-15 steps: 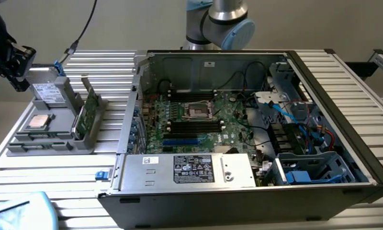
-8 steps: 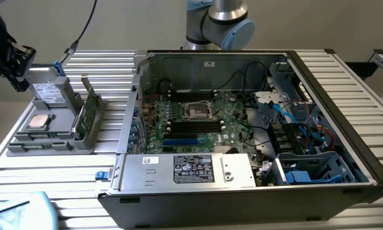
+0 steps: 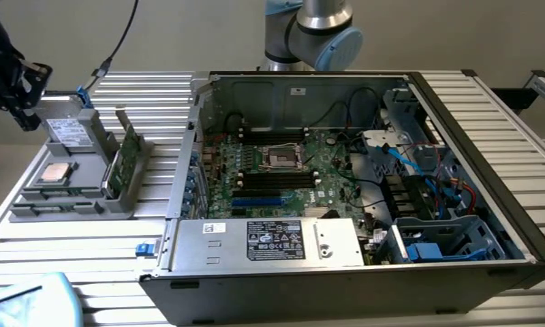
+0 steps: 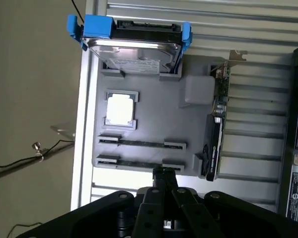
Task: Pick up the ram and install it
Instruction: 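Pick up the ram and move it above insertion slot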
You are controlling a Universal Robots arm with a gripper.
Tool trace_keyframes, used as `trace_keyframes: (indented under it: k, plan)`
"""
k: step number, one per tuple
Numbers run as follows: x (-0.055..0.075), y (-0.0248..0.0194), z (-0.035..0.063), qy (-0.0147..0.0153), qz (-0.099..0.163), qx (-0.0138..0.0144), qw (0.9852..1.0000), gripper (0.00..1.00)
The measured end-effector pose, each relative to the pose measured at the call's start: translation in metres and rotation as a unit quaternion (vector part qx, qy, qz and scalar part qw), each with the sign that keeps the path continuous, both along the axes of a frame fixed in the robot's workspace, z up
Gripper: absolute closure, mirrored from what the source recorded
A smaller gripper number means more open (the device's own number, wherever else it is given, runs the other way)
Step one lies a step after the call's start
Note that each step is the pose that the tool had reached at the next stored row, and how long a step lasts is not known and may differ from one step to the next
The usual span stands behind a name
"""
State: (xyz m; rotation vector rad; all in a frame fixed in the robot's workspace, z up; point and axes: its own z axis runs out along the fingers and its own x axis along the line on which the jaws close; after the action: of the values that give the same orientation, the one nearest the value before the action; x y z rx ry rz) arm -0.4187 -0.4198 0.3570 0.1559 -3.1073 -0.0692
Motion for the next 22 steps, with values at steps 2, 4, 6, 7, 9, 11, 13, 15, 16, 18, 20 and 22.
trace_keyframes:
  k: [2, 4, 6, 7, 9, 11, 13, 15, 16, 18, 20, 22]
  plan:
    - [0.0, 0.0, -0.0003, 0.0, 0.018, 0.0, 0.9998, 0.89]
    - [0.0, 0.0, -0.0006, 0.0001, 0.036, 0.0005, 0.9994, 0.89]
    - [0.0, 0.0, -0.0012, 0.0001, 0.054, 0.0023, 0.9985, 0.89]
    - [0.0, 0.0, -0.0016, 0.0, 0.063, 0.0033, 0.998, 0.89]
    - [0.0, 0.0, -0.0024, -0.0001, 0.082, 0.0046, 0.9967, 0.89]
    - [0.0, 0.0, -0.003, 0.0, 0.1, 0.005, 0.995, 0.89]
    - [0.0, 0.0, -0.0036, 0.0001, 0.118, 0.0051, 0.993, 0.89]
    - [0.0001, -0.0001, -0.0043, 0.0001, 0.136, 0.0051, 0.9907, 0.89]
    - [0.0001, -0.0001, -0.0046, 0.0001, 0.145, 0.0052, 0.9895, 0.89]
    - [0.0, 0.0, -0.0052, 0.0002, 0.163, 0.0051, 0.9867, 0.89]
    - [0.0, 0.0, -0.0057, 0.0004, 0.181, 0.0051, 0.9835, 0.89]
    - [0.0, 0.0, -0.0064, 0.0005, 0.199, 0.0051, 0.9799, 0.89]
